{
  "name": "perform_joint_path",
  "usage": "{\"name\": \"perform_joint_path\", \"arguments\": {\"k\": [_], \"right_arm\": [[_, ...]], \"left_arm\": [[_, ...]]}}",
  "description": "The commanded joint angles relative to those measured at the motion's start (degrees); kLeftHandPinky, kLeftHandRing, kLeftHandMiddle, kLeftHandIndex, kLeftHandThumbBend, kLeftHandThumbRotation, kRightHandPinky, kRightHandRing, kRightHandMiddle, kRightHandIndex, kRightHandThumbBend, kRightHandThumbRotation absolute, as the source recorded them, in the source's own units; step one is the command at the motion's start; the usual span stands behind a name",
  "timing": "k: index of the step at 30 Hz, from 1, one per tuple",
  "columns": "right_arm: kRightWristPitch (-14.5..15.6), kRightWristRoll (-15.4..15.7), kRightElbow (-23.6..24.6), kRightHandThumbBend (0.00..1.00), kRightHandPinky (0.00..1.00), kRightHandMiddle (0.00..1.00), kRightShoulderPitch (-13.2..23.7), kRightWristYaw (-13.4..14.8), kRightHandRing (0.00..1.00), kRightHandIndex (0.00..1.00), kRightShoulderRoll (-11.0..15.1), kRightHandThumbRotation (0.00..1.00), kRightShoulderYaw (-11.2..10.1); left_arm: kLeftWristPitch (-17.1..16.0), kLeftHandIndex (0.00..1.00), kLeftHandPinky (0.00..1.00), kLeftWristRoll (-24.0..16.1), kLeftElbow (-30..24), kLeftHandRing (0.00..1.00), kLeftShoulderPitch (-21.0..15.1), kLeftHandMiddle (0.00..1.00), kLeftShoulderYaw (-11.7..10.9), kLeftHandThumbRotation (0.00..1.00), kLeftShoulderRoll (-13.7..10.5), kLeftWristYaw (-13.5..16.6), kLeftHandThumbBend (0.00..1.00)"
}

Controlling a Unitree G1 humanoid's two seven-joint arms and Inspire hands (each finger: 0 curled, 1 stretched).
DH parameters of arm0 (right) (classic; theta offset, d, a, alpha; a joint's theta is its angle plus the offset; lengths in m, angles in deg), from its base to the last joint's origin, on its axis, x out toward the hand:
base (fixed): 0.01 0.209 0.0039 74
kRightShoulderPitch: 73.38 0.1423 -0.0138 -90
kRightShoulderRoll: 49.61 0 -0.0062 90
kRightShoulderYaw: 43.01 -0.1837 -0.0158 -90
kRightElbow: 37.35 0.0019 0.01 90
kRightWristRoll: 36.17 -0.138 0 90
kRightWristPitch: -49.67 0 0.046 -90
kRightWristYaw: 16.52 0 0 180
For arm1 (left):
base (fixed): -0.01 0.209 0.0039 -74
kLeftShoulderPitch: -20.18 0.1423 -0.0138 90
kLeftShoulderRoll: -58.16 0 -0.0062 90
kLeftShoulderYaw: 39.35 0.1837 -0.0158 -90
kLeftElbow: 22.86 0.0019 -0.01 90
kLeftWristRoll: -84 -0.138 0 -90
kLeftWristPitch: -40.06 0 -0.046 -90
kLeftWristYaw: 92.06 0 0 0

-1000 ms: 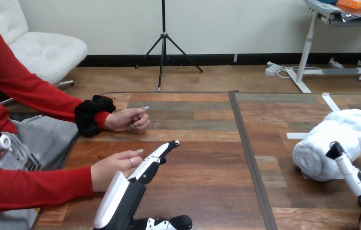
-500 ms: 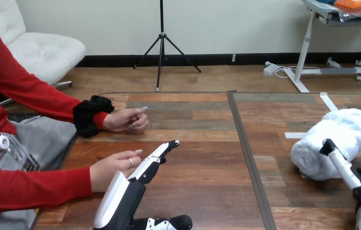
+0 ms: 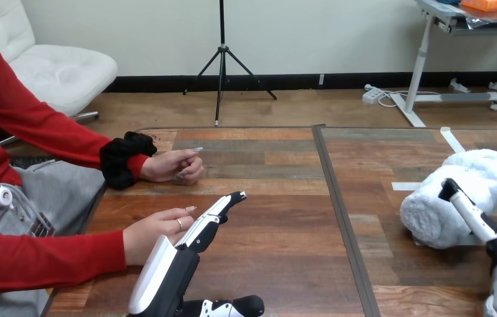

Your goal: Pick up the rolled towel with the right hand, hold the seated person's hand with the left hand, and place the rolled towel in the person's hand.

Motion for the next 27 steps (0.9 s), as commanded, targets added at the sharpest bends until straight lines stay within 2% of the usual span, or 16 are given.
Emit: {"name": "perform_joint_path", "arguments": {"k": [1, 7, 13, 20, 27], "right_arm": [[3.5, 0.3, -1.6, 1.0, 0.32, 0.87, 4.2, -2.2, 0.74, 1.0, -1.8, 0.65, 1.7], [4.8, 0.0, -1.6, 1.0, 0.36, 0.84, 4.7, -2.8, 0.75, 0.99, -2.0, 0.57, 1.5], [4.6, -1.6, -1.5, 1.0, 0.44, 0.83, 4.7, -2.6, 0.74, 0.94, -2.6, 0.46, 0.2], [4.5, -4.0, -1.3, 1.0, 0.5, 0.75, 4.6, -2.3, 0.68, 0.8, -3.2, 0.31, -1.4], [3.3, -3.9, -1.0, 1.0, 0.48, 0.64, 3.9, -0.1, 0.6, 0.65, -3.2, 0.22, -0.8]], "left_arm": [[-0.9, 0.91, 0.85, 0.9, -0.7, 0.91, -3.0, 0.92, -0.7, 0.83, -0.3, -0.3, 1.0], [-0.9, 0.91, 0.85, 0.9, -0.9, 0.91, -2.9, 0.92, -0.8, 0.83, -0.3, -0.4, 1.0], [-1.0, 0.91, 0.85, 0.9, -1.0, 0.91, -2.8, 0.92, -0.8, 0.84, -0.1, -0.2, 1.0], [-0.9, 0.91, 0.85, 0.3, -1.3, 0.91, -2.6, 0.92, -0.9, 0.83, -0.2, 0.2, 1.0], [-1.1, 0.91, 0.85, 0.3, -1.2, 0.91, -2.6, 0.92, -0.9, 0.84, -0.3, 0.2, 1.0]]}}
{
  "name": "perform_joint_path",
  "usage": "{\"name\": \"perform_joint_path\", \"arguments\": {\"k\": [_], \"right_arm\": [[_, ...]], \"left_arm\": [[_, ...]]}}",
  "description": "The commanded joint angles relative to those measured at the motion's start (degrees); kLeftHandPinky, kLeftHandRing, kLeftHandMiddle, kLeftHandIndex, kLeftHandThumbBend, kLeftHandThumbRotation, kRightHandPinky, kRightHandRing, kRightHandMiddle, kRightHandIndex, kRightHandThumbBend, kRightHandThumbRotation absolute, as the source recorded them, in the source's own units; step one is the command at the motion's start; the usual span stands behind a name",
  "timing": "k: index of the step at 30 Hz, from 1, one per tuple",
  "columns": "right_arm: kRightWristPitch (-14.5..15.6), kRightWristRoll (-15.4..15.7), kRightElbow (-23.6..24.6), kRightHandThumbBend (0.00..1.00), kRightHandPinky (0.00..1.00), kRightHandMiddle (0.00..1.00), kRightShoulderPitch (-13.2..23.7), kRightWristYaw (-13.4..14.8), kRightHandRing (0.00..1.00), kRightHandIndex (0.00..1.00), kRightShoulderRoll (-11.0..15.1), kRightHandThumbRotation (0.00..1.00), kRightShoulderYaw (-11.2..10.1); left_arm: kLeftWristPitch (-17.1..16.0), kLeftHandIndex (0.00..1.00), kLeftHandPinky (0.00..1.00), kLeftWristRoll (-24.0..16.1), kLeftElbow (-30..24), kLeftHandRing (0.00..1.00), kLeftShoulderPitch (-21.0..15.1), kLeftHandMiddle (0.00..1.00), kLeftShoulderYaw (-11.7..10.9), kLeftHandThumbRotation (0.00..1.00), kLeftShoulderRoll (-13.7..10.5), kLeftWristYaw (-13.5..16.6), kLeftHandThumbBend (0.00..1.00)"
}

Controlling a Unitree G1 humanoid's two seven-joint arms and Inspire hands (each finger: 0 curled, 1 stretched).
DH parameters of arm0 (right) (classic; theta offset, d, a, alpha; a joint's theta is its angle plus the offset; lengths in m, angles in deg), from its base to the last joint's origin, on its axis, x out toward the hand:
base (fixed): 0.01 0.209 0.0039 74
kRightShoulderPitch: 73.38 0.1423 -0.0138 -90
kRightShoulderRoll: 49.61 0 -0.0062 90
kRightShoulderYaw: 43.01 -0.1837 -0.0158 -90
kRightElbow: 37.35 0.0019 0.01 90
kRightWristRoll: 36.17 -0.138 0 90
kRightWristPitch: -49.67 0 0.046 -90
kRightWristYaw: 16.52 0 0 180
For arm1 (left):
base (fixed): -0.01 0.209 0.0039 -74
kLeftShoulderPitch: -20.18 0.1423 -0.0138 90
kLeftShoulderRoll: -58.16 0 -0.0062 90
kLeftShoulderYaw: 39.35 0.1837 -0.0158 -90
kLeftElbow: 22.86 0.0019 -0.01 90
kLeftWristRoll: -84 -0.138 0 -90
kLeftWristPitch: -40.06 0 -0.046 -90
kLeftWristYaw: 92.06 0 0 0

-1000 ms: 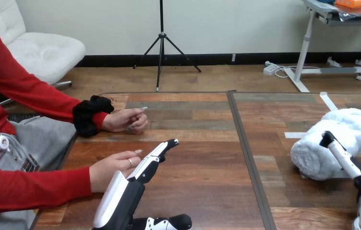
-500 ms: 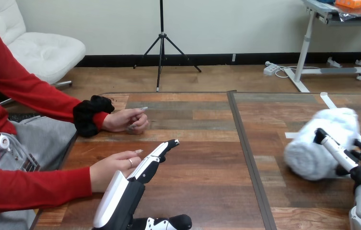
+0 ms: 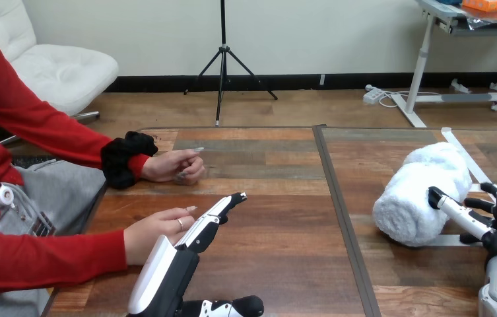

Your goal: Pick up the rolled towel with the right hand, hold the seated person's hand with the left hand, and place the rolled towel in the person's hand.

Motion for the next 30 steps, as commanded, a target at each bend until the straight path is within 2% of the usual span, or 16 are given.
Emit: {"name": "perform_joint_path", "arguments": {"k": [1, 8, 13, 23, 30], "right_arm": [[-0.7, -0.1, -0.9, 1.0, 0.47, 0.64, 1.7, 1.3, 0.6, 0.64, -2.4, 0.21, 0.3], [-0.8, -1.7, -0.6, 1.0, 0.4, 0.55, 1.6, 2.6, 0.51, 0.53, -3.0, 0.08, -0.6], [-1.4, -2.4, -0.4, 1.0, 0.37, 0.51, 1.4, 3.3, 0.46, 0.5, -3.2, 0.03, -0.9], [-3.1, -2.4, 0.1, 0.97, 0.34, 0.44, 1.0, 4.8, 0.41, 0.43, -3.2, 0.0, -0.5], [-4.3, -2.8, 0.6, 0.96, 0.34, 0.42, 0.7, 4.3, 0.4, 0.4, -3.2, 0.0, -0.7]], "left_arm": [[-1.1, 0.91, 0.85, 0.4, -1.1, 0.91, -2.7, 0.92, -0.8, 0.84, -0.1, 0.4, 1.0], [-1.2, 0.9, 0.85, 1.0, -1.0, 0.91, -2.6, 0.92, -0.8, 0.83, 0.0, 0.0, 1.0], [-1.0, 0.9, 0.85, 1.0, -1.2, 0.91, -2.6, 0.92, -0.7, 0.83, 0.0, -0.2, 1.0], [-1.2, 0.9, 0.85, 1.0, -1.2, 0.91, -2.8, 0.92, -0.7, 0.82, 0.3, -0.3, 1.0], [-1.1, 0.9, 0.85, 1.6, -1.1, 0.91, -2.8, 0.92, -0.6, 0.81, 0.6, -0.8, 1.0]]}}
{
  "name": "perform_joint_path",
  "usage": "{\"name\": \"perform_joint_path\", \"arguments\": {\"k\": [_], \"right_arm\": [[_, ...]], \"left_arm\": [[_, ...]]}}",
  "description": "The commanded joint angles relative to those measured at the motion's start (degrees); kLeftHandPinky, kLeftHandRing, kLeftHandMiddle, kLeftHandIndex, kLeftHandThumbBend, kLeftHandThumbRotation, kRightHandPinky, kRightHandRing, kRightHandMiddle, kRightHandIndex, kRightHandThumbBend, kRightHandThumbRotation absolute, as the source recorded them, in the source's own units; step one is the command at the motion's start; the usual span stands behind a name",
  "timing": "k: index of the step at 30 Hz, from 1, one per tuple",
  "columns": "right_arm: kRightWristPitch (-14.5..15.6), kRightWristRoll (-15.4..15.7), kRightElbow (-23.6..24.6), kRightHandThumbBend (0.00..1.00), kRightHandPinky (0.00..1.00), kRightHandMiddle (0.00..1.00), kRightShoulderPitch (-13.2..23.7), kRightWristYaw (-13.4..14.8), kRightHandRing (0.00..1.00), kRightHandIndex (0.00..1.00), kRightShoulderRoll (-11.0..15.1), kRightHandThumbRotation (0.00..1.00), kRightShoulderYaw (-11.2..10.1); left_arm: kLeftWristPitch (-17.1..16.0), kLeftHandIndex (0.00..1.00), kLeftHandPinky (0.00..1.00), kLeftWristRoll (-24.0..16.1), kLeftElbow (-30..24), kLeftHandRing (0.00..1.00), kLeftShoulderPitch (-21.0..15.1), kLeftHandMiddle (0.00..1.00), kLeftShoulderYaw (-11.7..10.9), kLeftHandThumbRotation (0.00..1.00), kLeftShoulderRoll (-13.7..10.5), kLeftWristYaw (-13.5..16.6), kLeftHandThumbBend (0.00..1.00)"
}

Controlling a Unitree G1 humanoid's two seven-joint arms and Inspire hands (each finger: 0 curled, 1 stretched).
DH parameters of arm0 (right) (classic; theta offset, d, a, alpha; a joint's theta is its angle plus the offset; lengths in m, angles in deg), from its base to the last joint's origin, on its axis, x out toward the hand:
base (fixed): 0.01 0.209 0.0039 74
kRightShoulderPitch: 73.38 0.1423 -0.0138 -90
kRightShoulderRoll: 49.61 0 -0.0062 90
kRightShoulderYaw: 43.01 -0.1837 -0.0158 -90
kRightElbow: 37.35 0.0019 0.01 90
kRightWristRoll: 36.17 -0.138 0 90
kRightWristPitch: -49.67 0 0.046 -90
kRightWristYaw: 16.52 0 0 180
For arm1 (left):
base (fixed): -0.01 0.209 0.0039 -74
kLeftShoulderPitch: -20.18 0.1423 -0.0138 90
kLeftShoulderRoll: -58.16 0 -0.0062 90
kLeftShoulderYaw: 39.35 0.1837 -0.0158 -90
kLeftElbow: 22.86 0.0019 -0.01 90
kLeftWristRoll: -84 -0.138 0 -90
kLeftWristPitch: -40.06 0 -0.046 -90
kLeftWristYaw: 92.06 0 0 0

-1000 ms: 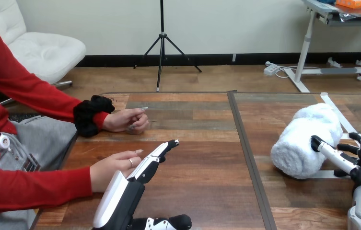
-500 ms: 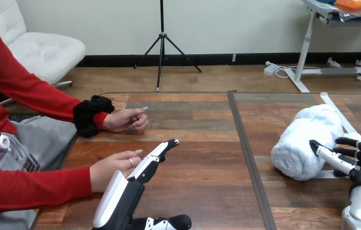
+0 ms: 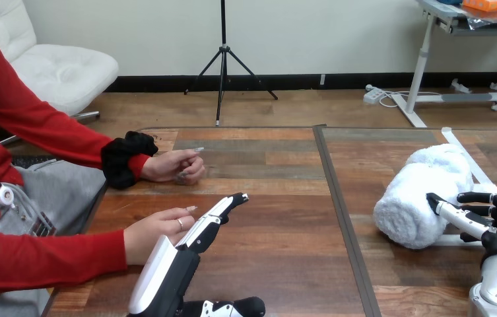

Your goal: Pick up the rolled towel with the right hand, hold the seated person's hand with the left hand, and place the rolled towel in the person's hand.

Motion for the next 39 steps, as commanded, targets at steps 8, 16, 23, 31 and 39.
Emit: {"name": "perform_joint_path", "arguments": {"k": [8, 16, 23, 31, 39], "right_arm": [[-3.0, -0.6, 1.4, 0.94, 0.34, 0.42, 0.3, -1.2, 0.4, 0.4, -1.5, 0.0, 0.1], [-3.3, -1.5, 2.2, 0.92, 0.33, 0.42, 0.2, -2.5, 0.38, 0.41, -1.7, 0.0, -0.2], [-3.9, -1.6, 2.9, 0.91, 0.33, 0.43, 0.0, -3.1, 0.38, 0.42, -1.7, 0.0, 0.0], [-2.9, -1.3, 3.0, 0.89, 0.33, 0.42, 0.6, -2.7, 0.38, 0.42, -1.4, 0.0, 0.4], [-0.1, -2.6, 3.4, 0.84, 0.32, 0.44, 1.7, -3.8, 0.37, 0.49, -1.4, 0.0, -0.3]], "left_arm": [[-0.9, 0.9, 0.85, 0.5, -1.3, 0.91, -2.8, 0.92, -0.7, 0.81, 0.6, 0.3, 1.0], [-0.8, 0.89, 0.85, 0.3, -1.1, 0.91, -2.9, 0.92, -0.8, 0.81, 0.6, 0.5, 1.0], [-0.7, 0.89, 0.85, 0.5, -0.8, 0.91, -3.0, 0.91, -0.8, 0.81, 0.6, 0.4, 1.0], [-0.7, 0.89, 0.85, 0.7, -0.5, 0.91, -3.3, 0.92, -0.8, 0.8, 0.6, 0.2, 1.0], [-1.0, 0.89, 0.85, 0.3, 0.0, 0.91, -3.7, 0.92, -0.8, 0.8, 0.6, 0.6, 1.0]]}}
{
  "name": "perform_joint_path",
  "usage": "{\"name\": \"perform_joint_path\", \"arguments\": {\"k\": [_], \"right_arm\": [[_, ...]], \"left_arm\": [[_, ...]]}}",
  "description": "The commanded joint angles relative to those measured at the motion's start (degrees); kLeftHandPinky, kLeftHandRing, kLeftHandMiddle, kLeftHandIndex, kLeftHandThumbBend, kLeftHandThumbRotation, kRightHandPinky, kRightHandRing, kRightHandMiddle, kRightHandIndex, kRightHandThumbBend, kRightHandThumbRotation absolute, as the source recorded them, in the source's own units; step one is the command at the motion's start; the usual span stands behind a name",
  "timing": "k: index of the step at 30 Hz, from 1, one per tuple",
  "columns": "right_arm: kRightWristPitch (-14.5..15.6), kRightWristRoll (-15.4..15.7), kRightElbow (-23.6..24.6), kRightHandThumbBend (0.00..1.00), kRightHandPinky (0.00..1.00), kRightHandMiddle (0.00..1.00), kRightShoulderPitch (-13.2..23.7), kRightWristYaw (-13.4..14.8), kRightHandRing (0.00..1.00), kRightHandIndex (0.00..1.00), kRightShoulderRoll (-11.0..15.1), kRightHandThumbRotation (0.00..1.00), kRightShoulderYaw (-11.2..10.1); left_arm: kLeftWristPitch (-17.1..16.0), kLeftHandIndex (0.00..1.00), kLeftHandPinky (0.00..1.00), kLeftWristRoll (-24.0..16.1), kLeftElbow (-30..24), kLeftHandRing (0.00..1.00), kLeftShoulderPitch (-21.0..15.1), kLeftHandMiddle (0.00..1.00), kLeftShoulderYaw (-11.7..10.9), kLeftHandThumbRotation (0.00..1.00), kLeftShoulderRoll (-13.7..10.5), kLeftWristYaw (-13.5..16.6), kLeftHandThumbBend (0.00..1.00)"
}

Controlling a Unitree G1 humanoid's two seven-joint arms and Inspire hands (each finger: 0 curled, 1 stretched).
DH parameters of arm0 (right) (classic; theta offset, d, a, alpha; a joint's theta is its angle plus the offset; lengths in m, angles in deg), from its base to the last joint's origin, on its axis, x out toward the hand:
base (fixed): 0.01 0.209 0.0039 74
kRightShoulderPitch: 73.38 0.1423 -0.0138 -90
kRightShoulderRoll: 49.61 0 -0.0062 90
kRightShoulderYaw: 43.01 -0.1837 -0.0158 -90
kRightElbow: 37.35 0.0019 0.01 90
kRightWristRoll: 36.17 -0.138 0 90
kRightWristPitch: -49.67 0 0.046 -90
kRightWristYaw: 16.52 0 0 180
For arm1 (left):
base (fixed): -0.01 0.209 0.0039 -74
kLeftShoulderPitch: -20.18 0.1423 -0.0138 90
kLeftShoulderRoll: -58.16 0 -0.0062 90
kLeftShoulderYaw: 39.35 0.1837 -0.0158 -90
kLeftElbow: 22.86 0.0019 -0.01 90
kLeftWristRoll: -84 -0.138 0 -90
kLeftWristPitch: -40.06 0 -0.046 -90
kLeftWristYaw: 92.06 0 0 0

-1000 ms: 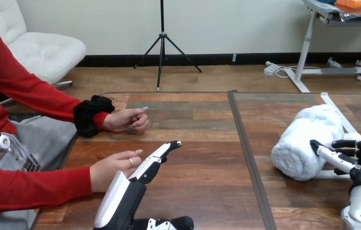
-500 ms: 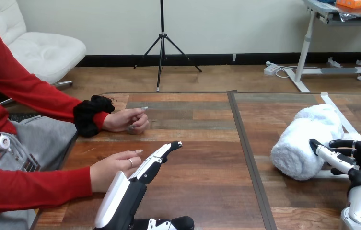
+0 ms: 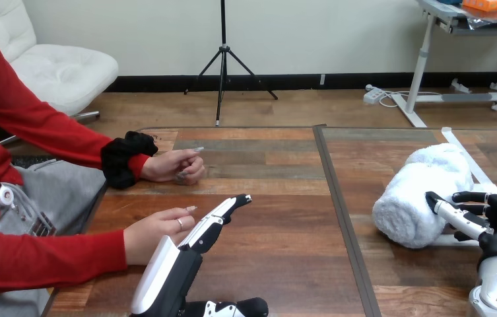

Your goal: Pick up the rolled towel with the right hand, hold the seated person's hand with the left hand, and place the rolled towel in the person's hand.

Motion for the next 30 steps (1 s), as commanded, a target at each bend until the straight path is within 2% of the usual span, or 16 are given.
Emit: {"name": "perform_joint_path", "arguments": {"k": [1, 2, 7, 11, 15, 20, 25, 30], "right_arm": [[2.2, -0.9, 2.5, 0.83, 0.33, 0.45, 3.0, -1.4, 0.38, 0.5, -0.8, 0.0, -0.1], [2.6, -1.1, 2.6, 0.82, 0.35, 0.51, 3.2, -1.7, 0.42, 0.55, -0.7, 0.01, -0.2], [5.0, -1.6, 3.1, 0.81, 0.4, 0.6, 3.8, -3.1, 0.49, 0.64, -0.5, 0.04, -0.4], [7.6, -2.1, 3.5, 0.81, 0.48, 0.7, 4.6, -4.1, 0.6, 0.74, -0.1, 0.16, -0.4], [9.4, -2.4, 3.8, 0.81, 0.52, 0.75, 5.2, -4.5, 0.65, 0.79, 0.1, 0.24, -0.4], [12.1, -1.1, 3.5, 0.83, 0.56, 0.79, 6.4, -4.6, 0.69, 0.85, 1.1, 0.37, 0.8], [14.0, -0.7, 3.3, 0.86, 0.58, 0.8, 7.5, -5.5, 0.71, 0.89, 1.8, 0.45, 1.2], [15.5, -0.8, 3.2, 0.9, 0.63, 0.85, 8.5, -6.6, 0.77, 0.93, 2.2, 0.53, 1.0]], "left_arm": [[-0.9, 0.89, 0.85, 0.3, 0.0, 0.91, -3.7, 0.92, -0.8, 0.8, 0.2, 0.8, 1.0], [-0.9, 0.89, 0.85, 0.2, 0.0, 0.91, -3.7, 0.92, -0.8, 0.8, 0.2, 0.9, 1.0], [-1.0, 0.89, 0.85, 0.2, 0.1, 0.91, -3.8, 0.92, -0.7, 0.8, 0.3, 1.0, 1.0], [-1.0, 0.89, 0.85, 0.4, 0.2, 0.91, -3.8, 0.92, -0.7, 0.8, 0.3, 0.9, 1.0], [-1.0, 0.89, 0.85, 0.4, 0.3, 0.91, -3.8, 0.92, -0.7, 0.8, 0.3, 0.8, 1.0], [-1.3, 0.89, 0.86, 0.3, 0.5, 0.92, -3.9, 0.92, -0.7, 0.8, 0.3, 0.9, 1.0], [-1.3, 0.89, 0.86, 0.3, 0.4, 0.92, -3.9, 0.92, -0.7, 0.8, 0.2, 1.0, 1.0], [-1.3, 0.89, 0.86, 0.0, 0.2, 0.92, -3.9, 0.92, -0.8, 0.8, 0.2, 1.2, 1.0]]}}
